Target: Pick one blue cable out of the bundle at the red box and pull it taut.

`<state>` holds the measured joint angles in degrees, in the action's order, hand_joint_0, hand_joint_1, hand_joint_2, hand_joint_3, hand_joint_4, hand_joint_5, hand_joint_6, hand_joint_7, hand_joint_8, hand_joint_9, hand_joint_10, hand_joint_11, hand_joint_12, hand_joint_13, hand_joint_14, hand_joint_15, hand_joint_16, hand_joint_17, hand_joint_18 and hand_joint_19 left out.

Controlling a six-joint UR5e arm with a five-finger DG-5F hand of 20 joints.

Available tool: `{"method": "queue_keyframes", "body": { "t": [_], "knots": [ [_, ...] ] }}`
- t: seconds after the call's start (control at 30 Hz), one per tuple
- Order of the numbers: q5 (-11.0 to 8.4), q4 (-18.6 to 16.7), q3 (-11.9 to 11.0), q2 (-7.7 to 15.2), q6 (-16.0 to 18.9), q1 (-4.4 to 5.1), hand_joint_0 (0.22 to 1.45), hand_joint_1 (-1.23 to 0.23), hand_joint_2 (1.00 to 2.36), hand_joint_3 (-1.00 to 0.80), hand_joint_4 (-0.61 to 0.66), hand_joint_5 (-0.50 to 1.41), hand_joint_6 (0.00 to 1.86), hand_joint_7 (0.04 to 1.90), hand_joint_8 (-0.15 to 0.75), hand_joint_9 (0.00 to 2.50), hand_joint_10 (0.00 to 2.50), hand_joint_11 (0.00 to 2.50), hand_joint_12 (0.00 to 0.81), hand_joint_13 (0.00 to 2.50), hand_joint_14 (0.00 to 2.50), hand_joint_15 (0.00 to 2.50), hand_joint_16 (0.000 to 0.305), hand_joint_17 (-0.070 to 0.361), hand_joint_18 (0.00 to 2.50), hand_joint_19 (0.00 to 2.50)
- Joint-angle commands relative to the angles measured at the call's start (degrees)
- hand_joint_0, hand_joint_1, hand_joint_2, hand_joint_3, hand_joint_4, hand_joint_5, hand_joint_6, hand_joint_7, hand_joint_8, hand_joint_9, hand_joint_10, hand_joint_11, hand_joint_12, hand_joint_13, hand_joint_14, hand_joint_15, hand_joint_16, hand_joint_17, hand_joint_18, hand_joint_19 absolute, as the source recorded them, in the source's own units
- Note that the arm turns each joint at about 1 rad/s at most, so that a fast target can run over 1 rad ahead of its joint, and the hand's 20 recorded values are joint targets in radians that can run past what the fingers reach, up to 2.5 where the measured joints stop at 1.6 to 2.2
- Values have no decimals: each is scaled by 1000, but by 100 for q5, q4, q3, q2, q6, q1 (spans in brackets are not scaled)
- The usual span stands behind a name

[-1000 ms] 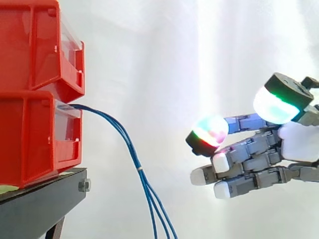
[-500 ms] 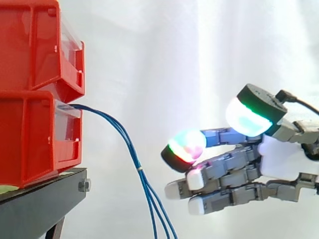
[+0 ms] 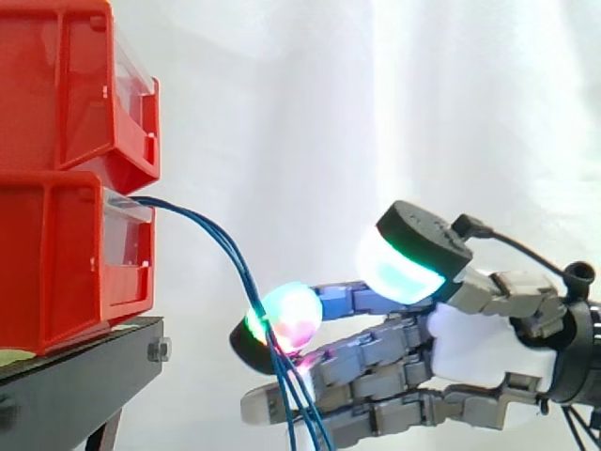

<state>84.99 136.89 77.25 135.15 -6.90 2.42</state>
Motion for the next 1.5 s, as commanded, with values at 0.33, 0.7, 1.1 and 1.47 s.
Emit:
{"method": "queue_keyframes", "body": {
  "t": [0.33, 0.7, 1.1, 1.47],
  "knots": [
    [-132, 48, -351, 301, -39, 153, 558, -669, 1000, -500, 365, -137, 503, 1086, 361, 622, 10, 468, 397, 389, 3, 111, 52, 117, 350, 210],
    [-70, -400, -395, 741, -83, 268, 560, -672, 1000, -494, 362, -136, 503, 1088, 360, 623, 10, 479, 397, 395, 3, 116, 52, 116, 356, 216],
    [9, -400, -430, 732, -4, 250, 569, -668, 1001, -485, 341, -126, 503, 1152, 363, 634, 10, 473, 393, 404, 3, 112, 51, 114, 368, 220],
    [114, -101, -834, 732, 22, 206, 607, -701, 1010, -381, 243, -130, 513, 1330, 355, 612, 10, 485, 389, 407, 4, 117, 50, 112, 371, 215]
  ]
}}
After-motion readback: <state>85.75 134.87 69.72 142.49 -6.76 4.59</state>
